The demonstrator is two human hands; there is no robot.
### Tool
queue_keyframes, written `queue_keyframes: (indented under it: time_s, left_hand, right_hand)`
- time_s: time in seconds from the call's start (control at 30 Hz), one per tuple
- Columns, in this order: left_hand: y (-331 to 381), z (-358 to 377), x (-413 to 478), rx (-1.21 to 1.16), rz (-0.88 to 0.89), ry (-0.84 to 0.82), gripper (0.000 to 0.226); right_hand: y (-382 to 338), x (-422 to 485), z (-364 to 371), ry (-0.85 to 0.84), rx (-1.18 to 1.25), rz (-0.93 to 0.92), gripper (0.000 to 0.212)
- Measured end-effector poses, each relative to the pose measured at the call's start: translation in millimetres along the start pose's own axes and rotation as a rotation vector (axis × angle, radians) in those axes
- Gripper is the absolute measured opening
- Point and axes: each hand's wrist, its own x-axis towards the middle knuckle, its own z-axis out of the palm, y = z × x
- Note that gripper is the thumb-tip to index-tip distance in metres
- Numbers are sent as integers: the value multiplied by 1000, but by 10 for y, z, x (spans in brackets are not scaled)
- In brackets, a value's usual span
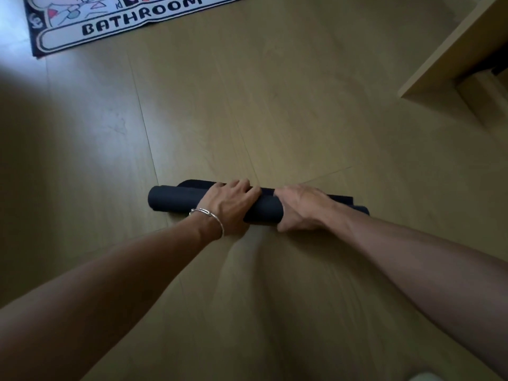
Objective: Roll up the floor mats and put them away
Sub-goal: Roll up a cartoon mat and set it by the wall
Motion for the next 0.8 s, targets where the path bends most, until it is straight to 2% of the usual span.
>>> queue_keyframes:
  time_s: [0.13, 0.2, 0.3, 0.4, 0.5, 0.67, 0.8]
  left_hand:
    - [8, 43, 70, -49, 31, -87, 60]
    - [2, 92, 56, -44, 74, -69, 62]
    - [4, 152, -12, -16, 127, -17, 79]
    - [41, 175, -22, 8, 98, -85, 96]
    - [41, 182, 2, 10, 51, -105, 101]
    - [49, 185, -7, 94, 39, -46, 104]
    - [28, 205, 13, 149, 54, -11, 111]
  right_hand:
    - [29, -17, 59, 37, -115, -69, 62]
    - [37, -16, 91, 29, -143, -71, 62]
    - [33, -19, 178, 76, -168, -87, 59]
    - [20, -48, 266, 184, -203, -115, 57]
    - [21, -63, 312, 264, -243, -145, 59]
    - [55, -80, 329, 293, -251, -171, 79]
    - [79, -45, 295, 289, -239, -107, 91]
